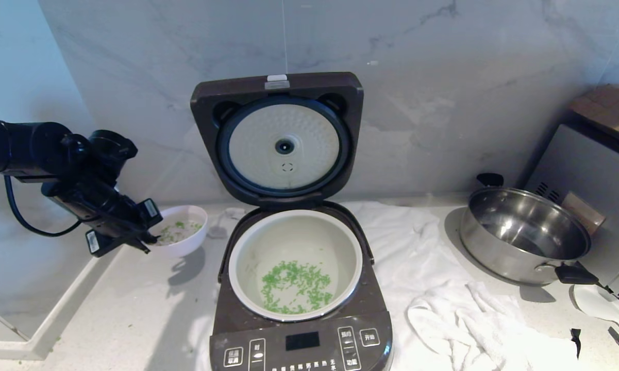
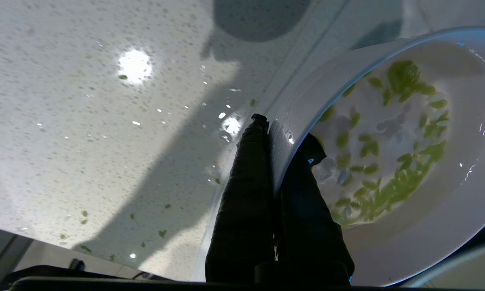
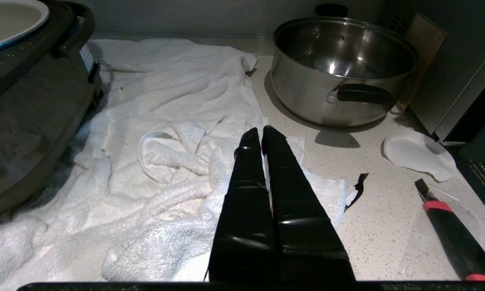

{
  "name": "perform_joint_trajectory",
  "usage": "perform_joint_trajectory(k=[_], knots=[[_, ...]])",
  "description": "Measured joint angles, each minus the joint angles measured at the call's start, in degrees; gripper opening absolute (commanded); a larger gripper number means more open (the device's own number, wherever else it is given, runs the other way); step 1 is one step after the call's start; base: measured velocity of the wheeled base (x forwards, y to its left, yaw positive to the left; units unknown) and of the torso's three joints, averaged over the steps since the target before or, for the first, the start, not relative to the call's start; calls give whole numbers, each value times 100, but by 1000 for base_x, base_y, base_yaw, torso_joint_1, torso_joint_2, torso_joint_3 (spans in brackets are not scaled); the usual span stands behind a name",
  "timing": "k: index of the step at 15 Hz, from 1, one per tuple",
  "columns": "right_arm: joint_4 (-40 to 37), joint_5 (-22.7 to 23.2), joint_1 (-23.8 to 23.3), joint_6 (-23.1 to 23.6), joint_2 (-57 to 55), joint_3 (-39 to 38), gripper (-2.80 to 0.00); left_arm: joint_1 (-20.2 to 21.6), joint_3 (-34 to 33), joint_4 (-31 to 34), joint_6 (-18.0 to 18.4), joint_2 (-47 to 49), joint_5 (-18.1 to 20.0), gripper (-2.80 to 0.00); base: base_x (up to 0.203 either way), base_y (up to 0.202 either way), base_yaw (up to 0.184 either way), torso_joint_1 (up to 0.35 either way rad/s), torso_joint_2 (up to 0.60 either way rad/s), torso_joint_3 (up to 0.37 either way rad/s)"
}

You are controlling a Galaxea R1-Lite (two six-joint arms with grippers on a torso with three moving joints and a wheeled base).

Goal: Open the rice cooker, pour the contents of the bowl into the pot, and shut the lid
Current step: Pour the water from the bowl into the rice cooker

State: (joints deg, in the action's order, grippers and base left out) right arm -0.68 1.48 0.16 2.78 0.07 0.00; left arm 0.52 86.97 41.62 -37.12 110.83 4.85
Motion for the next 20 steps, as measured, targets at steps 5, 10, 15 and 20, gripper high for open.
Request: perform_joint_trajectory(k=[5, 10, 15, 20], knots=[[0, 0, 0, 0, 0, 0, -280, -173, -39, 20, -17, -218, 82, -280, 0, 0, 0, 0, 0, 0], [-2, 0, 2, -2, 0, 0, -280, -606, 38, 253, -164, -394, 82, -280, 0, 0, 0, 0, 0, 0], [-2, -2, 0, 0, 0, 0, -280, -1171, -103, 251, -464, -471, 82, -280, 0, 0, 0, 0, 0, 0], [-2, 0, -2, 0, 0, 0, -280, -1693, -184, 250, -733, -536, 50, -280, 0, 0, 0, 0, 0, 0]])
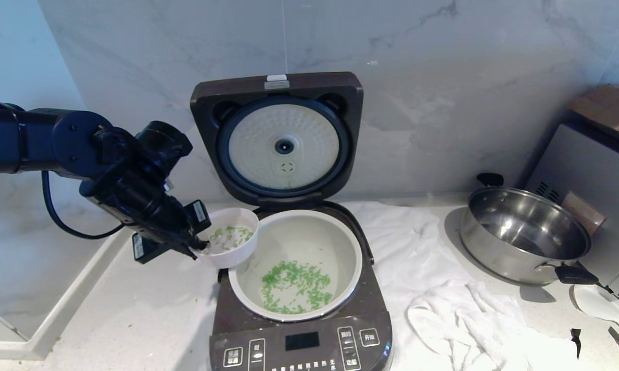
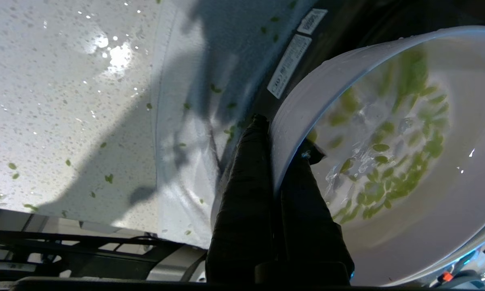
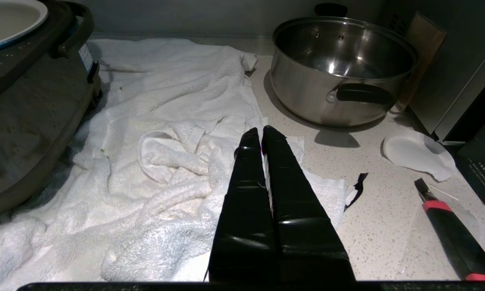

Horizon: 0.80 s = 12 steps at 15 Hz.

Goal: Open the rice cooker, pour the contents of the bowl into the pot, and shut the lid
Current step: Pour the water from the bowl into the rice cooker

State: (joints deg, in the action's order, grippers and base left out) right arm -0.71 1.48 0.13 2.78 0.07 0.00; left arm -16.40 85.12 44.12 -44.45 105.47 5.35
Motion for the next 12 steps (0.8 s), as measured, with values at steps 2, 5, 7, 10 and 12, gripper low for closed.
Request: perform_joint_trajectory(k=[2, 5, 7, 10, 12], knots=[[0, -1, 0, -3, 0, 0, -280, -176, -51, -2, -67, -99, -37, -280, 0, 0, 0, 0, 0, 0], [0, 0, 0, 0, 0, 0, -280, -462, 16, -13, -208, -225, -168, -280, 0, 0, 0, 0, 0, 0], [0, 0, 2, 0, 0, 0, -280, -690, 60, -11, -307, -260, -361, -280, 0, 0, 0, 0, 0, 0], [2, 1, 2, -2, 0, 0, -280, -1015, 131, -13, -466, -245, -441, -280, 0, 0, 0, 0, 0, 0], [2, 0, 2, 2, 0, 0, -280, -1191, 142, -16, -552, -203, -439, -280, 0, 0, 0, 0, 0, 0]])
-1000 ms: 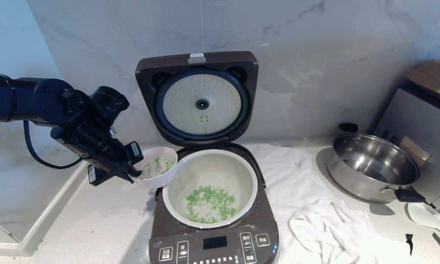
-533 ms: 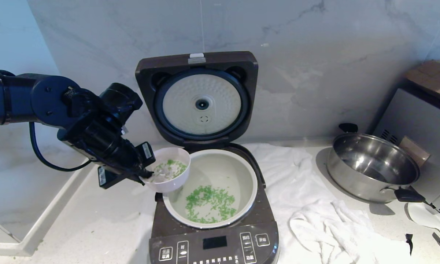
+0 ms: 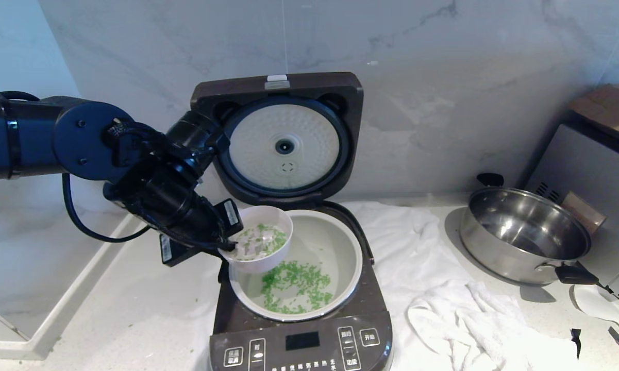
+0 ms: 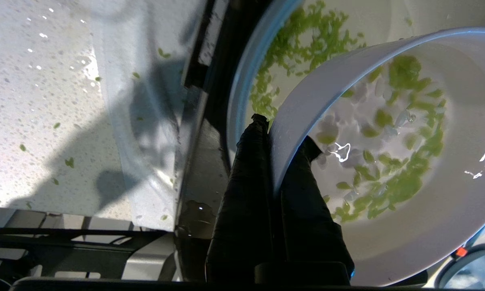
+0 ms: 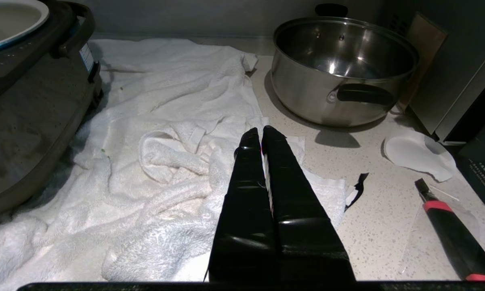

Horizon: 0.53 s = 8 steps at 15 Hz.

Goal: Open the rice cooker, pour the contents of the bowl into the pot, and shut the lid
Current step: Pour the water from the bowl into the rice cooker

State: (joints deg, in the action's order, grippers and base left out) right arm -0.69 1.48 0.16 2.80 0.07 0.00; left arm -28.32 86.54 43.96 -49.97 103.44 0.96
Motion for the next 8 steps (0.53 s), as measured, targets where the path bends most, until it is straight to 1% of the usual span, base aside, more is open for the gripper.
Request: perform_joint_trajectory(k=[2, 5, 7, 8], knots=[[1, 0, -2, -2, 0, 0, -280, -138, 40, -27, -88, 116, -45, -280, 0, 0, 0, 0, 0, 0], [1, -2, -2, -4, 0, 0, -280, -175, 221, -44, -354, 414, -176, -280, 0, 0, 0, 0, 0, 0], [1, 0, -2, -3, 0, 0, -280, -183, 349, -107, -402, 600, -341, -280, 0, 0, 0, 0, 0, 0], [1, 0, -2, -2, 0, 0, -280, -189, 380, -222, -429, 656, -487, -280, 0, 0, 0, 0, 0, 0]])
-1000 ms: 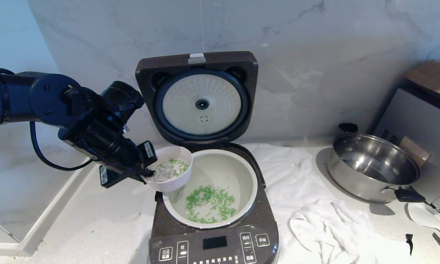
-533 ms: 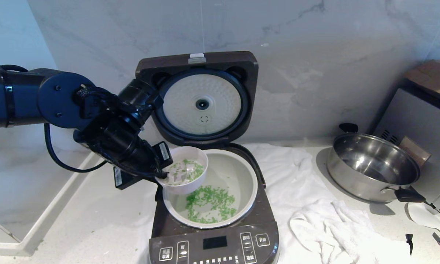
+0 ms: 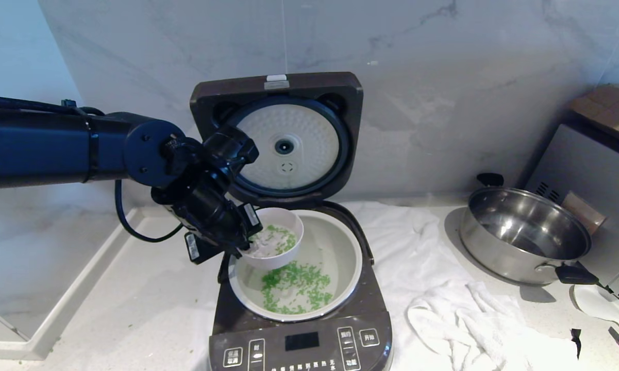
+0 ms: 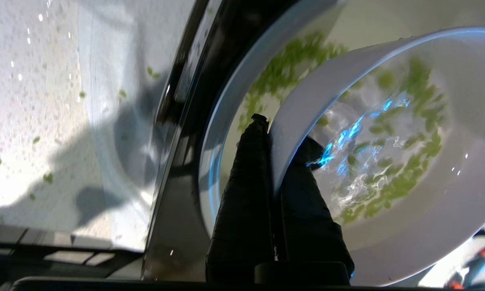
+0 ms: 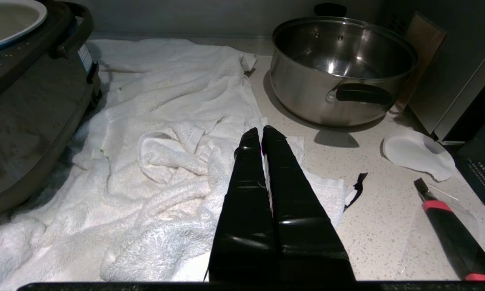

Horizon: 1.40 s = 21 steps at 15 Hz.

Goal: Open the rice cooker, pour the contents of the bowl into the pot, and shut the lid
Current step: Pour the water from the bowl into the rice cooker

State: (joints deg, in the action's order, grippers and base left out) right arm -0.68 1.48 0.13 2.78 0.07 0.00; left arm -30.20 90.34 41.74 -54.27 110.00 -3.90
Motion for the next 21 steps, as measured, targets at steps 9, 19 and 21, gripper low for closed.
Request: perform_joint_trajectory(k=[9, 19, 21], knots=[[-2, -2, 2, 0, 0, 0, -280, -245, -1644, -2926, 170, -498, -1068, -280, 0, 0, 0, 0, 0, 0], [0, -2, 0, -2, 0, 0, -280, -434, -3853, -7965, 1558, -309, -2073, -280, 0, 0, 0, 0, 0, 0], [0, -2, 0, -2, 0, 0, -280, -466, -3841, -8688, 1653, -79, -2336, -280, 0, 0, 0, 0, 0, 0]])
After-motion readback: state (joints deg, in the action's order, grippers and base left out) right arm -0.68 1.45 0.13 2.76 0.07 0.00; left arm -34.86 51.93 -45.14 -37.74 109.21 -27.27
